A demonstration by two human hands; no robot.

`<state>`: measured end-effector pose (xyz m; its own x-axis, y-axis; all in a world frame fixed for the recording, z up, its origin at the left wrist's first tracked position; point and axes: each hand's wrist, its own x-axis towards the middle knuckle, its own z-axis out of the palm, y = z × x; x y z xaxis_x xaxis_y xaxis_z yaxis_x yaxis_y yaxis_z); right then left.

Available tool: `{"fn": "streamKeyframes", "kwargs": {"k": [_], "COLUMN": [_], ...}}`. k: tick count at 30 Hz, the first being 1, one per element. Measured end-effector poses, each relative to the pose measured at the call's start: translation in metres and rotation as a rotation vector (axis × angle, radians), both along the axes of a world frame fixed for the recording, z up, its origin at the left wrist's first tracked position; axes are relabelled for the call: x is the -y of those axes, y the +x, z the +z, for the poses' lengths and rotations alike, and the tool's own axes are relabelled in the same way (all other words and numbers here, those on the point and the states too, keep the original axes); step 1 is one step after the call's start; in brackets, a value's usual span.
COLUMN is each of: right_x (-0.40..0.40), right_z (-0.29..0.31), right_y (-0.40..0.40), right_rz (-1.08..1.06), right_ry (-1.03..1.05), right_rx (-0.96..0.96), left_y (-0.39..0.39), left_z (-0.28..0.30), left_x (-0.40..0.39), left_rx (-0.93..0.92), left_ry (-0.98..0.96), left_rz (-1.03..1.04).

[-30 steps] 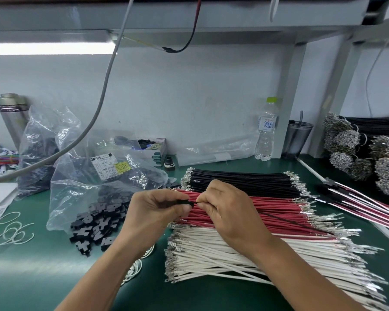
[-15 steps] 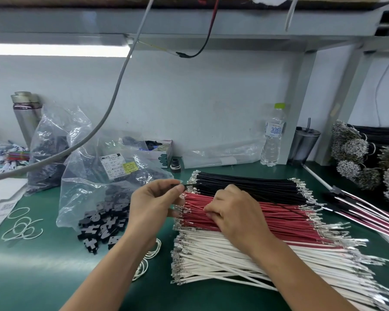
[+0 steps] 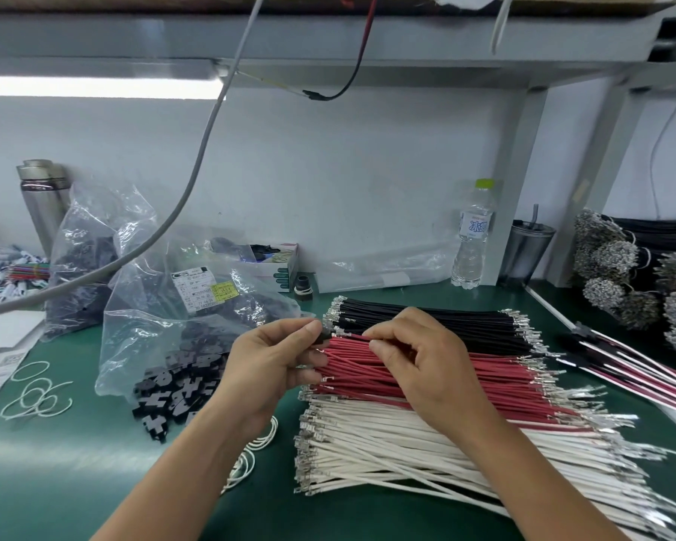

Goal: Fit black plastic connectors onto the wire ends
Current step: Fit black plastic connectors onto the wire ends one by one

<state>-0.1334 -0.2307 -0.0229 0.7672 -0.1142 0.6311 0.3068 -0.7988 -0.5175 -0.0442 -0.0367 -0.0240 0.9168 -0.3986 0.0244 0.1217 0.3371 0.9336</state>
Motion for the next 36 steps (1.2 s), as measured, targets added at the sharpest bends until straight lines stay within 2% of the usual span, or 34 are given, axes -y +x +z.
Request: {"fn": "streamKeyframes", "kwargs": {"k": [4,11,36], "right_x": [-0.0002,-0.0003,-0.0026], "right_z": [0.0020,0.0000,-0.0015], "right_y": [-0.0040,-0.0053,-0.0054], "right_rz": [0.009,-0.032,-0.023], "right_ry": [0.039,-0.004,-0.018], "right_rx": [0.058,0.106,0.186], "left_y": [-0.0024,-0.0018,-0.0048], "left_z": [-0.0007,-0.0009,0.0041], "left_x": [0.0014,0.0004,-0.0021], "left_rx": [-0.021,-0.035,-0.034], "left_ry": [-0.041,-0.074,-0.052], "left_rz": [-0.120,-0.172,-0.199]}}
